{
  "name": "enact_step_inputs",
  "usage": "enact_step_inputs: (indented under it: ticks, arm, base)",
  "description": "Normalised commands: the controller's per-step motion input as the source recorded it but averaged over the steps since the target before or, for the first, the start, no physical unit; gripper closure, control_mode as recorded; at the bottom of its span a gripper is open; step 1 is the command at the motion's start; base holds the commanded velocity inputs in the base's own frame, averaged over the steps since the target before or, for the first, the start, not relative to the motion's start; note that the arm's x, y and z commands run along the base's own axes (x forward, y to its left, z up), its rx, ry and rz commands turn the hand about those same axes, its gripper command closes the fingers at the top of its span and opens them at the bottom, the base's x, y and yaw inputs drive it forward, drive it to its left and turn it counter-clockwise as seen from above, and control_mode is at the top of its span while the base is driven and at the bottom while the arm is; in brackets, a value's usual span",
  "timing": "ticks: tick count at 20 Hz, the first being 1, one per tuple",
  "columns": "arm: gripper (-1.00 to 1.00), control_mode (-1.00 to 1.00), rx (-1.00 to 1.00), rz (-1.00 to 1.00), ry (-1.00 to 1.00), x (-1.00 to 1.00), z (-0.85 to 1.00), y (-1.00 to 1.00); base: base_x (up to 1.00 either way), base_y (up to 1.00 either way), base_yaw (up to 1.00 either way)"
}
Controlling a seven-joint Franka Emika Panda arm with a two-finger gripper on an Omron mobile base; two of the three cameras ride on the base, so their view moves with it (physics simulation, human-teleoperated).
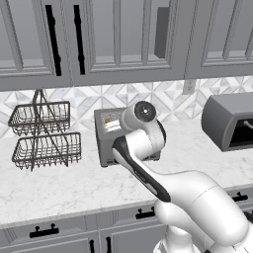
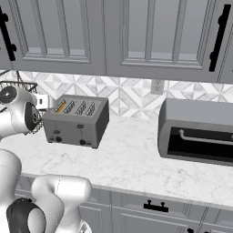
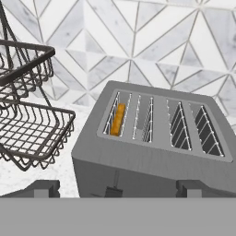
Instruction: Start the toaster. Once the lever pops up, take the bread to the plate on the dining counter.
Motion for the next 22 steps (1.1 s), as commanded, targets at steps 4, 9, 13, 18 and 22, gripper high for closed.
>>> enact_step_inputs:
  ticks: [4,9,13,18,22]
  arm:
    - [-1.00,-1.00,0.00,0.00,0.00,0.00,0.00,0.00]
    - [-1.00,-1.00,0.00,0.00,0.00,0.00,0.00,0.00]
    - [-1.00,-1.00,0.00,0.00,0.00,0.00,0.00,0.00]
    - [-1.00,-1.00,0.00,0.00,0.00,0.00,0.00,0.00]
    - [-1.00,-1.00,0.00,0.00,0.00,0.00,0.00,0.00]
  base:
    - [0.00,0.00,0.00]
    - [0.00,0.00,0.00]
    - [0.00,0.00,0.00]
    - [0.00,0.00,0.00]
    - [0.00,0.00,0.00]
